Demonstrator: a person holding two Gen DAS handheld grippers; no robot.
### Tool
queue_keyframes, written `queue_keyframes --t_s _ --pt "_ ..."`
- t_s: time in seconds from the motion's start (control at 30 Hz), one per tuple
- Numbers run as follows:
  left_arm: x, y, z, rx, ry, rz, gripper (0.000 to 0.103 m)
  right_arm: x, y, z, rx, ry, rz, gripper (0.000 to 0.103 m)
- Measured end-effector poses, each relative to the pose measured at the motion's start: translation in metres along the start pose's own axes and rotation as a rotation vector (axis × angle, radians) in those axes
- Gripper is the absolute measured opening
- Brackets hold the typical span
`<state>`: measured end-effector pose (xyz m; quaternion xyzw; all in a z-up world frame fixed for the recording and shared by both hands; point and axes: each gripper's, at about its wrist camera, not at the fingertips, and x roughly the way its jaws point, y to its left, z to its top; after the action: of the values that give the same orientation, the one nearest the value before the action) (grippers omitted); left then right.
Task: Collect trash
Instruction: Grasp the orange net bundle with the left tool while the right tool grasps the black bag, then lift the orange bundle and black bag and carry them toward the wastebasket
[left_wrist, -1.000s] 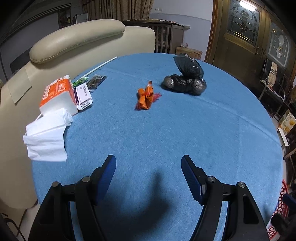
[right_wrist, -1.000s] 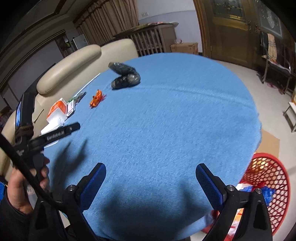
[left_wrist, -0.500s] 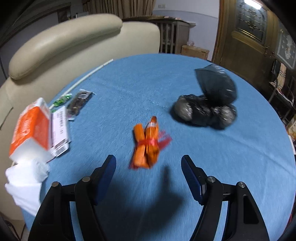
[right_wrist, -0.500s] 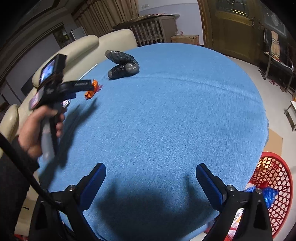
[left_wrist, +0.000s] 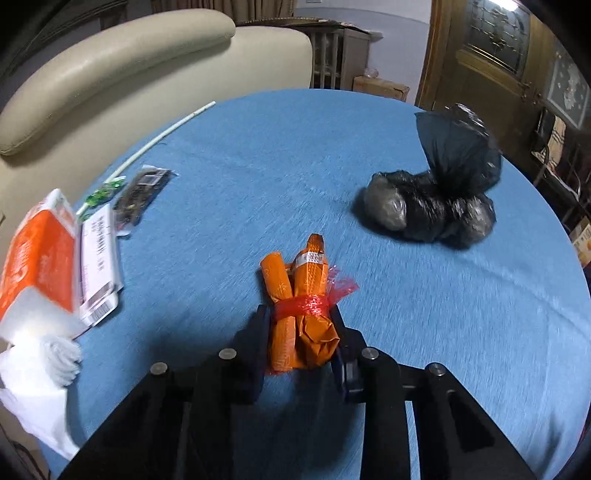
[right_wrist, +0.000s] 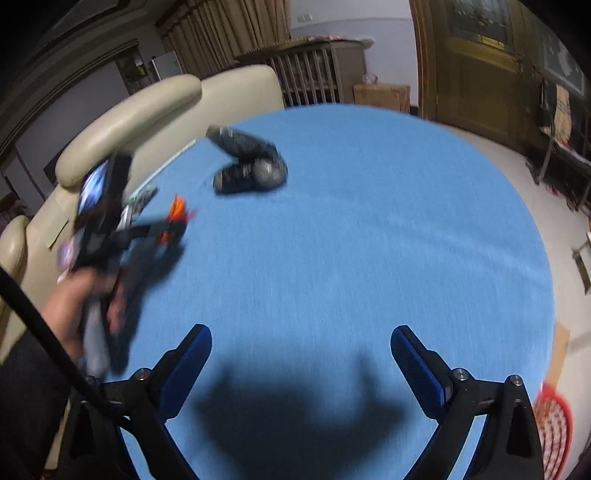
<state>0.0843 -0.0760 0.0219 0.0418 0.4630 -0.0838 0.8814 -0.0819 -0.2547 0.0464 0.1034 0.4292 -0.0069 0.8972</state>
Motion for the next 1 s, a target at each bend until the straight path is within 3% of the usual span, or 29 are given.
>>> queue_keyframes --t_s 0.27,0.43,0.7,1.0 --pt "-0.034 0.022 -0.049 -0.039 0.015 -0.032 0.031 0.063 0.032 0.087 -0.017 -0.095 0.026 0.099" --pt "-0.043 0.031 -0.065 -0.06 0.005 -0.036 0.031 0.116 0.053 0.123 -0.012 -0.075 0.03 0.103" --pt "-0.045 0.029 -0.069 -0.017 -0.017 -0.034 0.031 0.166 0.081 0.151 -0.039 -0.084 -0.04 0.103" --pt "-0.044 0.03 -0.068 -0.004 -0.027 -0.035 0.031 0.207 0.103 0.161 -0.167 0.048 -0.121 0.102"
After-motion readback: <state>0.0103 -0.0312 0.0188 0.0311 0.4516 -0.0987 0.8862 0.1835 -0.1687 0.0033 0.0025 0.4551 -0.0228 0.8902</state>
